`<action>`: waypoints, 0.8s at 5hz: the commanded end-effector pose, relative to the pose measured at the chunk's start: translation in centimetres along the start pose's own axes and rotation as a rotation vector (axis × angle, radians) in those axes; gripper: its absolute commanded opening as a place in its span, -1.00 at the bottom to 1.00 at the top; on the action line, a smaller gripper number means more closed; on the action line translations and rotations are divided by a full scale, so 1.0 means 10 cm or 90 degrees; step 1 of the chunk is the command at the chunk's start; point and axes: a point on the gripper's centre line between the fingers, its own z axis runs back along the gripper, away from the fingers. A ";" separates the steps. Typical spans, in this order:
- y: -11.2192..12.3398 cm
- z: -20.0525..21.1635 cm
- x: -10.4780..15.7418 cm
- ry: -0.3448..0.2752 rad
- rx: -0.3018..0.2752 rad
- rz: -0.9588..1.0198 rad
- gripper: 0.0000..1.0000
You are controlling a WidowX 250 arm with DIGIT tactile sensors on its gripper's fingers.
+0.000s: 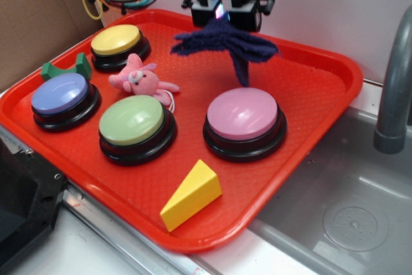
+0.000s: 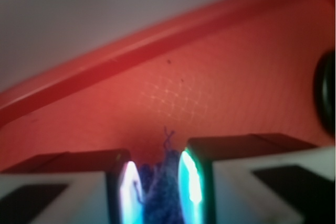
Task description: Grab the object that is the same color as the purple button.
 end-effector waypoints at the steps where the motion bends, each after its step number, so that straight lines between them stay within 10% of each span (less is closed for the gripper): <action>1: 0.21 1.07 0.20 -0.059 -0.050 -0.121 -1.00; 4: 0.54 1.42 0.18 -0.070 -0.072 -0.057 -1.00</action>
